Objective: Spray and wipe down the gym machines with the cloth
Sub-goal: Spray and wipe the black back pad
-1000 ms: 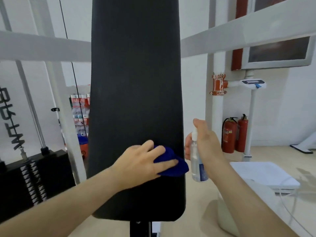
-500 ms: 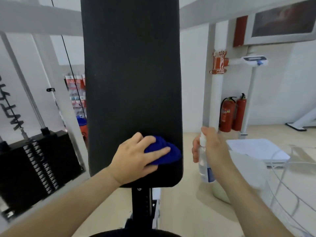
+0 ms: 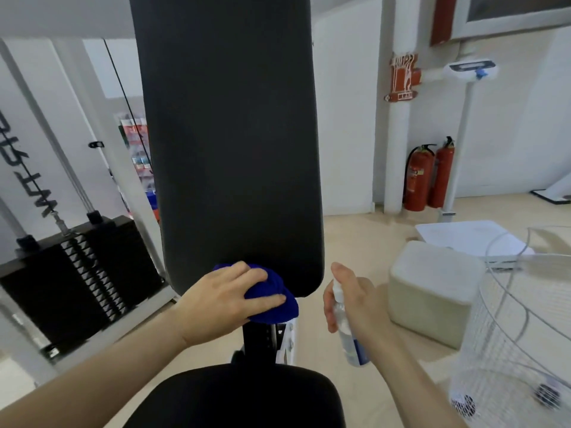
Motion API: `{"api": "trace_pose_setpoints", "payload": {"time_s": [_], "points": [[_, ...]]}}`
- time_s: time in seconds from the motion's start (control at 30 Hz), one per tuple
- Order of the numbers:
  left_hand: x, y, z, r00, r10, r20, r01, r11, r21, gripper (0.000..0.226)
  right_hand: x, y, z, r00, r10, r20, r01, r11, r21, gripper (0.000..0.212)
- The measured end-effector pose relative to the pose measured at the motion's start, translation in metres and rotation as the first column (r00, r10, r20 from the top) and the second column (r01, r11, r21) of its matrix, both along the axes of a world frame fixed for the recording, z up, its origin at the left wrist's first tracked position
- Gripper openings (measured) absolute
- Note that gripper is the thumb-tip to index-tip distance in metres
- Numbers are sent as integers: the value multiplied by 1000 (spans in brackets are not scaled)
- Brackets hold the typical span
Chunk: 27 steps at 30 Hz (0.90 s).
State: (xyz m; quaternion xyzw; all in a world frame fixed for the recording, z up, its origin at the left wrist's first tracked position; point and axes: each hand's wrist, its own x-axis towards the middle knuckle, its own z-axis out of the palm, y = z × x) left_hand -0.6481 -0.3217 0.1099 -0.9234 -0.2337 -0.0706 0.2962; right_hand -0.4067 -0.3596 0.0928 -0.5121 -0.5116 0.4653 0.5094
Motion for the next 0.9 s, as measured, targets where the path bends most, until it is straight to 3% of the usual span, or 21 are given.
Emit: {"api": "trace_pose_setpoints", "payload": {"time_s": [0.1,0.23,0.3,0.37,0.43,0.5,0.6,0.67,0.8,0.9], "points": [[18,-2,-12,990,-50,-134,54,998,26,68,-1,0,-3,999,0,-42,0,1000,-4,62],[53,22,12,977,-194,-87,208,960,187,46,0,0,-4,995,-47,-83,52,997,57,64],[69,45,57,963,-152,223,87,957,278,38,1,-2,-1,994,-60,-89,68,994,85,62],[78,70,120,777,11,629,-229,937,265,40,0,-1,2,996,-48,-75,55,994,96,65],[81,84,162,601,159,783,-438,885,156,44,-1,1,8,998,-31,-63,37,993,109,67],[83,82,156,636,178,751,-447,878,171,48,-1,4,17,998,-35,-52,41,991,128,69],[77,53,77,835,80,544,-246,940,238,52,0,9,30,994,-68,-89,80,988,134,72],[63,36,27,916,25,400,-131,962,240,48,-1,12,33,992,-79,-103,94,984,151,69],[40,18,-7,993,-1,117,-22,980,198,53,-15,12,27,996,-53,-75,62,989,136,69],[9,15,-8,988,73,135,-101,970,220,53,-37,13,30,997,12,-82,-4,996,94,68]]}}
